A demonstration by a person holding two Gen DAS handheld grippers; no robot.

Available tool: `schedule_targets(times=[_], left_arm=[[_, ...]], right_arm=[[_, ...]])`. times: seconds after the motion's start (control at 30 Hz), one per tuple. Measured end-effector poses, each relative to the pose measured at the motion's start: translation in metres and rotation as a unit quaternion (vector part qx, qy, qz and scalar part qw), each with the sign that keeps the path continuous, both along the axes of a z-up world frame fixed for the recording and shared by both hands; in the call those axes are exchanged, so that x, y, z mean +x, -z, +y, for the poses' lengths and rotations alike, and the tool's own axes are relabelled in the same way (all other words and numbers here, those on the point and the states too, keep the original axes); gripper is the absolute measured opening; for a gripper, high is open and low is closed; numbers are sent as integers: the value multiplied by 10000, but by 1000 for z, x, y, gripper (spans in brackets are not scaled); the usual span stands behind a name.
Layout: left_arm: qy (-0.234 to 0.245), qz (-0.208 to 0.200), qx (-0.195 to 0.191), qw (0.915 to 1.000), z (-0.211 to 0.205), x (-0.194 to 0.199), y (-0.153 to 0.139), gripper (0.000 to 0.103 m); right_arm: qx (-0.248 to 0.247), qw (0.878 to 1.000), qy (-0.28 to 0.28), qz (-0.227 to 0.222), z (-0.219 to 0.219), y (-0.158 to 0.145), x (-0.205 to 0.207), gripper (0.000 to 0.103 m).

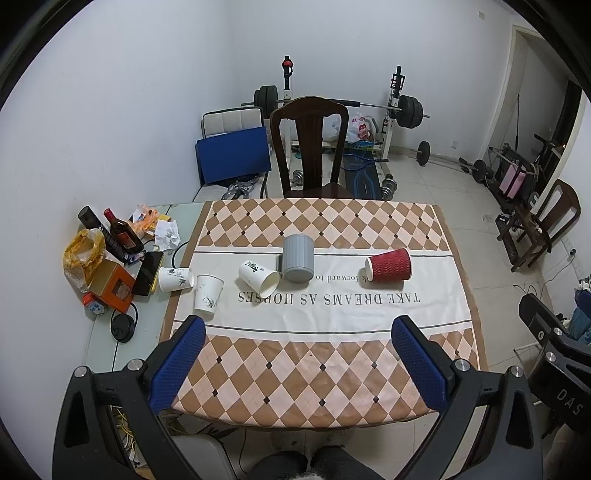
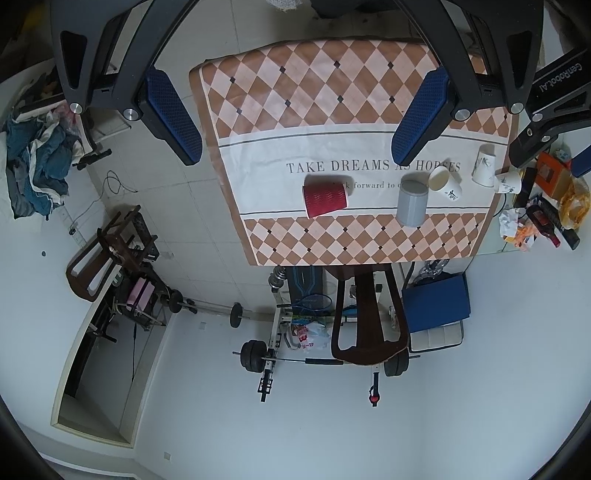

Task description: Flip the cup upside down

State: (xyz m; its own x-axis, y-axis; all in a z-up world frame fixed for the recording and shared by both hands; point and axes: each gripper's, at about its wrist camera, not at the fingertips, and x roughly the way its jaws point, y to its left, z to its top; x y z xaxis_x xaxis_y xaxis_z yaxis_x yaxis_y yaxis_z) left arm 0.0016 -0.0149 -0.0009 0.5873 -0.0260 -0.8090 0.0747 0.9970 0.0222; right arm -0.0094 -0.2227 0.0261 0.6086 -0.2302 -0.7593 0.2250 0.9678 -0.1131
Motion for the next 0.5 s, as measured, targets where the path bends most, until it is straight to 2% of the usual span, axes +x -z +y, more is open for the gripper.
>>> schedule_targets(times=[0.5], left_arm=[[4,-7,-26,10000,-2,0,-1,103]], right_arm=[[-14,10000,-34,-27,4,-7,3,103]])
